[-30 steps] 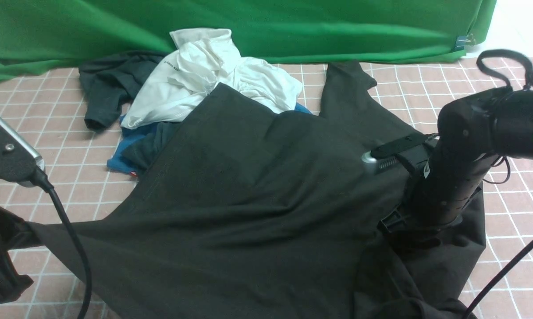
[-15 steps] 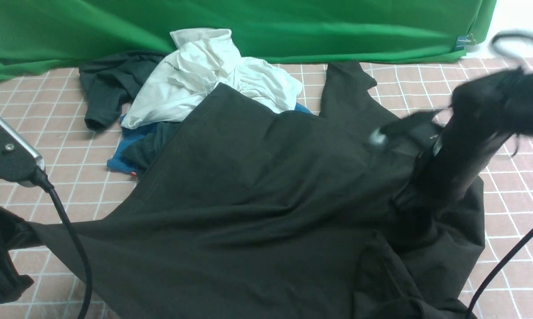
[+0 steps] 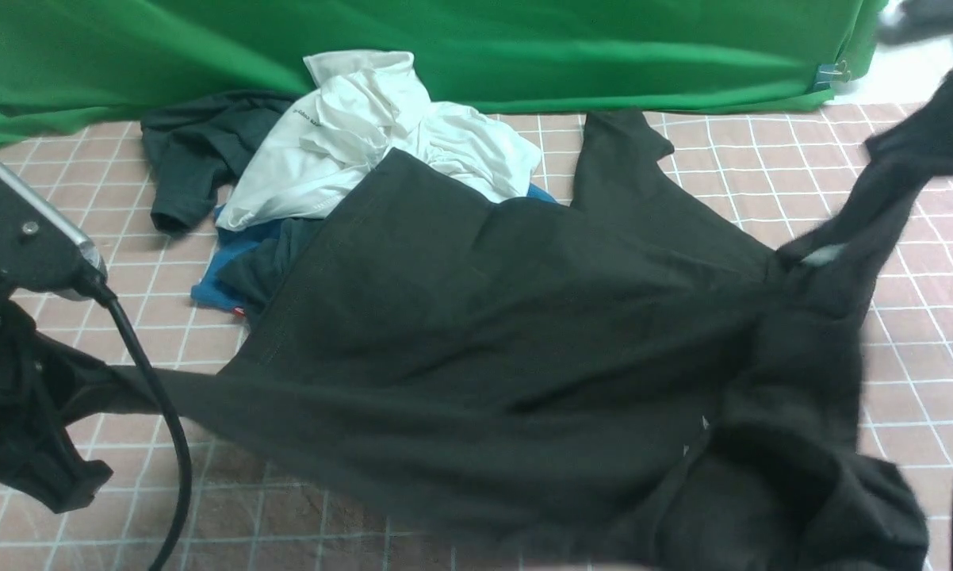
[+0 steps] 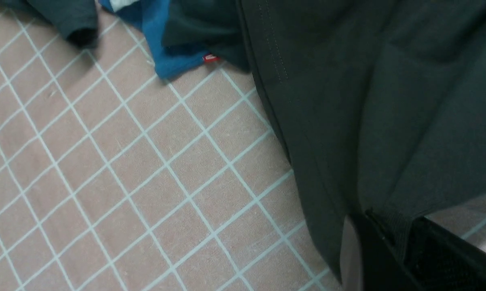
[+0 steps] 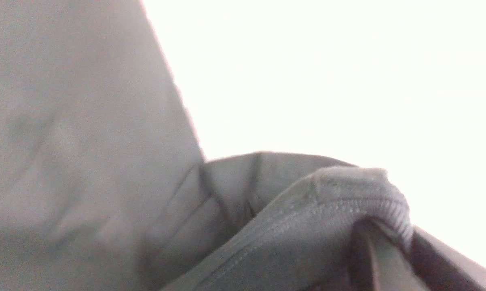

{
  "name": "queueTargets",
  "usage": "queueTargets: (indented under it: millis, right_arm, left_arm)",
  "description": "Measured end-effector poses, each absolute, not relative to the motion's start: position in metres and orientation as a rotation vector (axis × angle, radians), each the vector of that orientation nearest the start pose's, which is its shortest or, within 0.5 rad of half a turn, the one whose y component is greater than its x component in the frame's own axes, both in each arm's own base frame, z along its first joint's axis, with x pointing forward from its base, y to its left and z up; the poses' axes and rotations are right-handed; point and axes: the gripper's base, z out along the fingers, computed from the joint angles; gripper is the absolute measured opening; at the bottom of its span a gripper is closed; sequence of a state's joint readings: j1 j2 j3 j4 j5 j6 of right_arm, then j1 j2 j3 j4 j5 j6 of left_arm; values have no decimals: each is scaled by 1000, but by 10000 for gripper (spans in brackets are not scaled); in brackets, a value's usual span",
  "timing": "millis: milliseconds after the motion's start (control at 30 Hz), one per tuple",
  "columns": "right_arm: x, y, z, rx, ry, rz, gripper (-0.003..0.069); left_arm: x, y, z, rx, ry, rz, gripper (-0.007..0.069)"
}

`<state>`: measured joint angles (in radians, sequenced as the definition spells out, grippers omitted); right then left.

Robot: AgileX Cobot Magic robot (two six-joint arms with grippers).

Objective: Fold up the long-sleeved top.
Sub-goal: Spread the long sleeves with your arms and place them on the tabletop

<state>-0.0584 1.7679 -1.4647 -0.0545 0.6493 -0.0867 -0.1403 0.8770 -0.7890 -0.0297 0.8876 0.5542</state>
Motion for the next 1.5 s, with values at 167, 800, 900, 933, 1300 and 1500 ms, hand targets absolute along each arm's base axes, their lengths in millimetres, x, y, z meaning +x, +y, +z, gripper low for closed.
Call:
queueTargets:
  millis: [167,800,900,933,1300,1500]
  right_arm:
    - [408,-62,303,24,2346,-174,69]
    - [370,-55,333,78,2422,-170,602]
    - [325,5,338,-111,2513,-95,507]
    - [321,5,337,-109,2522,-95,504]
    - [128,156,202,-1122,2649,123,680]
    - [115,168,159,-1056,2700,148,679]
  left_arm:
    - [155,-26,312,812,2323,107,13]
    - [156,-27,262,829,2294,115,13]
    - [155,-27,261,827,2297,110,13]
    - [155,-27,261,828,2297,110,13]
    - [156,-27,262,827,2294,111,13]
    - [156,-27,262,825,2291,112,13]
